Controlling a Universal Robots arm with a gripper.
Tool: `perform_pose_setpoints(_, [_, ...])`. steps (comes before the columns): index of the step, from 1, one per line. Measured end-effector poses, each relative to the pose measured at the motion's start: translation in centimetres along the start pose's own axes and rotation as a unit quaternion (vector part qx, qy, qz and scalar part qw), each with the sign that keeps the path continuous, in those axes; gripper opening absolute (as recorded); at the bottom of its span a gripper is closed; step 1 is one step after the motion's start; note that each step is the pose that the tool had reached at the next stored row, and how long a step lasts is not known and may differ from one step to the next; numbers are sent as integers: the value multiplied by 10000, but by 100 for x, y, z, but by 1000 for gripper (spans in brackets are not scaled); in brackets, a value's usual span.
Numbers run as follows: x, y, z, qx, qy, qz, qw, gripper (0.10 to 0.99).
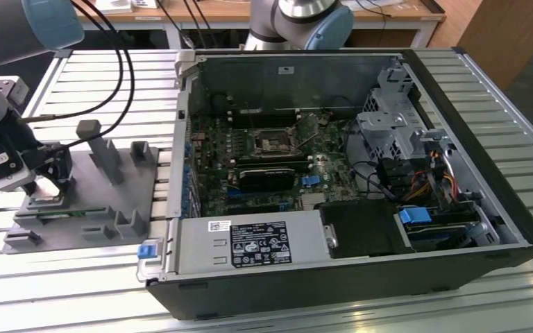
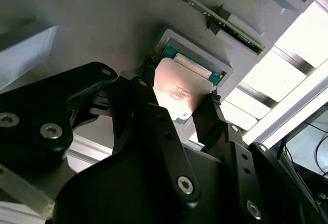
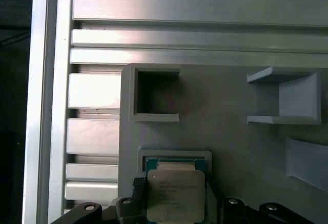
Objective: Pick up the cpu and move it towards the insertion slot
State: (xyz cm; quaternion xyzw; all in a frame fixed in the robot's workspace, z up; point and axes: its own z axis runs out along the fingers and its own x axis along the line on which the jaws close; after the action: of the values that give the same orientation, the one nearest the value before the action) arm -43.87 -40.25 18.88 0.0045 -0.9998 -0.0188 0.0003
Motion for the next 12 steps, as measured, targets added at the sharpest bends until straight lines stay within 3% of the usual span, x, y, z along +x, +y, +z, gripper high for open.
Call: perform_pose_setpoints(12, [0,2,-42,0,0,0,10000,541])
